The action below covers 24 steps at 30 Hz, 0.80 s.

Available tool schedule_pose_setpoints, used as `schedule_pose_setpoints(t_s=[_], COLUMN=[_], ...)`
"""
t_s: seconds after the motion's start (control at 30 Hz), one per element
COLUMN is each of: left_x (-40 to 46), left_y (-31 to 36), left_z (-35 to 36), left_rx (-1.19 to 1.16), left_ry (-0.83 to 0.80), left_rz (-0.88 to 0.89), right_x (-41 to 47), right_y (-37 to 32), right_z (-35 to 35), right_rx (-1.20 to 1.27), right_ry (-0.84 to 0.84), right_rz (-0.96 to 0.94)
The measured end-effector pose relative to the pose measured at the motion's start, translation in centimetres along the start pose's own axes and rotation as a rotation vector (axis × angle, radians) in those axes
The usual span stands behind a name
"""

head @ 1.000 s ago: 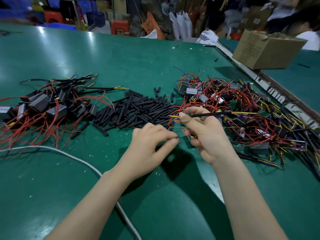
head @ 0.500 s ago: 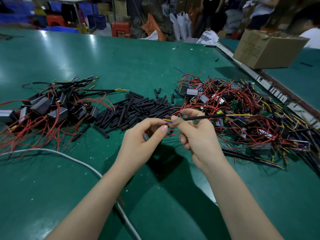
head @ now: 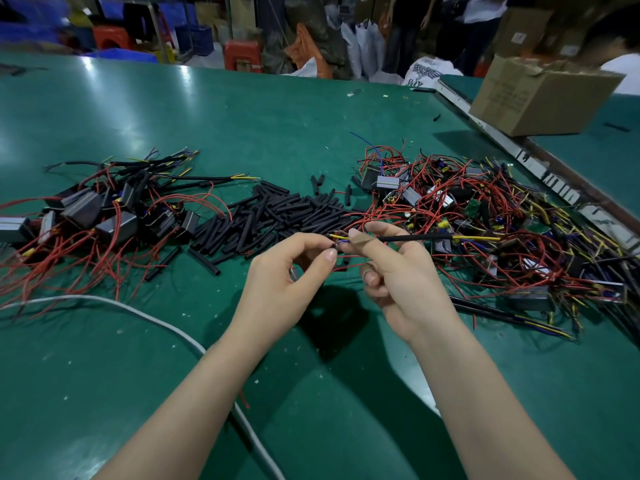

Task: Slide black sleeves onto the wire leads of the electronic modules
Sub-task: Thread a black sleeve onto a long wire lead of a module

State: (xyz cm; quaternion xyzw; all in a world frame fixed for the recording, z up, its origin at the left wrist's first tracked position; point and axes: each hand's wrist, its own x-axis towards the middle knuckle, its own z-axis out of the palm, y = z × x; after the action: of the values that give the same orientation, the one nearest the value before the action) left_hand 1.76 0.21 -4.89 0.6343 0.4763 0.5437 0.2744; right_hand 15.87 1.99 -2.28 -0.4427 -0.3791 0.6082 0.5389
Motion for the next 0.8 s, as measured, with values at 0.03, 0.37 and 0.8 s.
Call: schedule_pose_setpoints(t_s=[0.03,0.37,0.8], left_x=[0.01,0.01,0.13], left_y=[0.10,0.18,0.22], left_z=[-0.05,-0.18,-0.27], left_rx=[0.016,0.021,0.052], left_ry=[0.004,0.003,0.075], left_rz=[0.005,0.036,0.128], right_x=[-0.01,-0.23,-0.60], right_y=[0.02,0.06,0.43], right_z=[0.01,0.27,0.86], right_rx=[-0.014,-0.080,-0.086], right_ry=[-0.001,0.006,-0.037], right_rz=[-0.002,-0.068,-0.072])
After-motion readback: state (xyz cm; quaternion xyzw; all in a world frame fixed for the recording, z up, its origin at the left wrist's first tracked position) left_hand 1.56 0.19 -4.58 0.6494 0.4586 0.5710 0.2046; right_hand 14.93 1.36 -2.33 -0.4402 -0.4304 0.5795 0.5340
